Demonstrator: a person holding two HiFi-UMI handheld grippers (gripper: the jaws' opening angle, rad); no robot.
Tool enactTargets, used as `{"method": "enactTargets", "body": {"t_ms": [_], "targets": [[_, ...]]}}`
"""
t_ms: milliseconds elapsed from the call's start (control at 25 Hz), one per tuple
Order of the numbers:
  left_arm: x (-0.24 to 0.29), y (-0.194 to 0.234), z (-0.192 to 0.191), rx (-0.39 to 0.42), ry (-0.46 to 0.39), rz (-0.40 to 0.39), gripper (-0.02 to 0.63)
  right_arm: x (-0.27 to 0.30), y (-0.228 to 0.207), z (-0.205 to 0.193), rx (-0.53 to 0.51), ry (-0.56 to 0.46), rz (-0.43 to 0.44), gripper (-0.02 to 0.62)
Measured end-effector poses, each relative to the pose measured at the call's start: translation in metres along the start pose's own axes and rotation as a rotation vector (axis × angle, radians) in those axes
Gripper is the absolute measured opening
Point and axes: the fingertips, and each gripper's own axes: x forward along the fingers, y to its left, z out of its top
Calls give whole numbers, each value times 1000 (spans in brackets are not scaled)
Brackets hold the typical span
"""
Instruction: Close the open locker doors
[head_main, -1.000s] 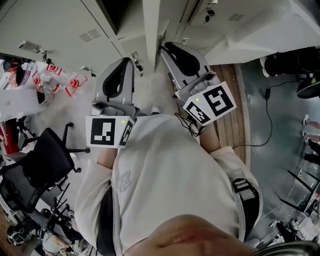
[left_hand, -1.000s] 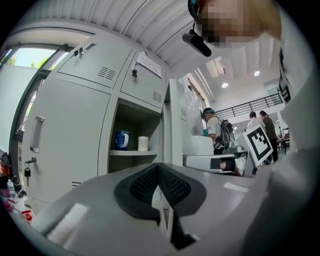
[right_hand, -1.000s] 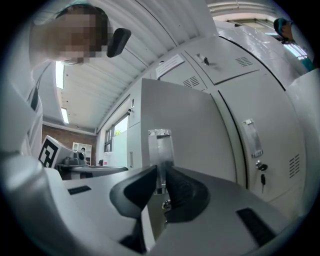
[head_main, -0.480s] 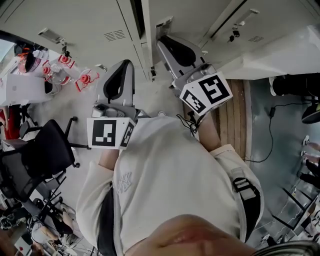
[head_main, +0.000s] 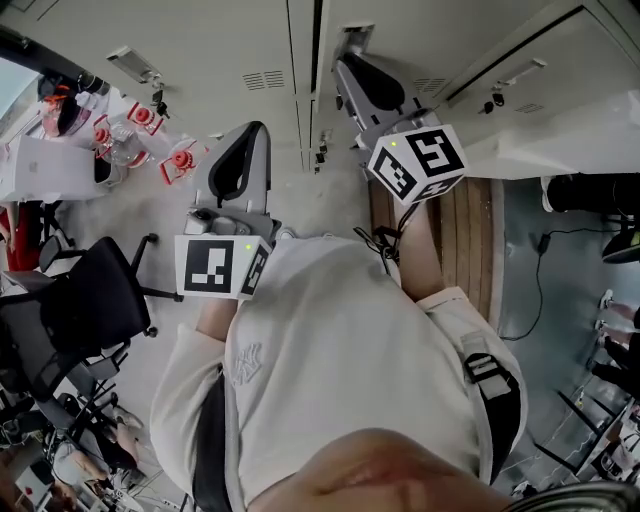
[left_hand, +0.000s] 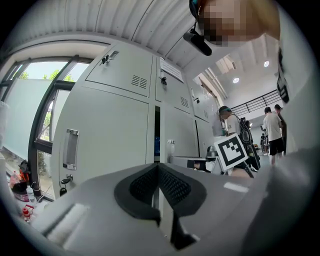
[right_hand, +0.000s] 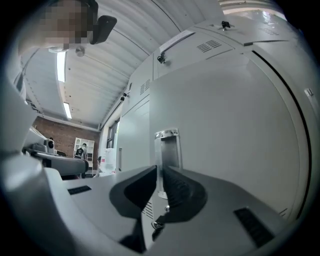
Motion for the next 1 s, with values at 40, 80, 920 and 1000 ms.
{"method": "enactTargets", "body": {"t_ms": [40,80,920,1000], "targets": [[0,4,1,0,-1,3,2,5,-2,0,-2,2,-6,23],[0,8,1,-1,-1,6,2,9,-5,-1,-1,2,-12,23],[-7,45,0,-10,-3,59,2,43,-29,-3,-39,54,-165,24],[-8,41,0,-9,-5,55,2,43,-28,-3,-69,68,-182,24]]}}
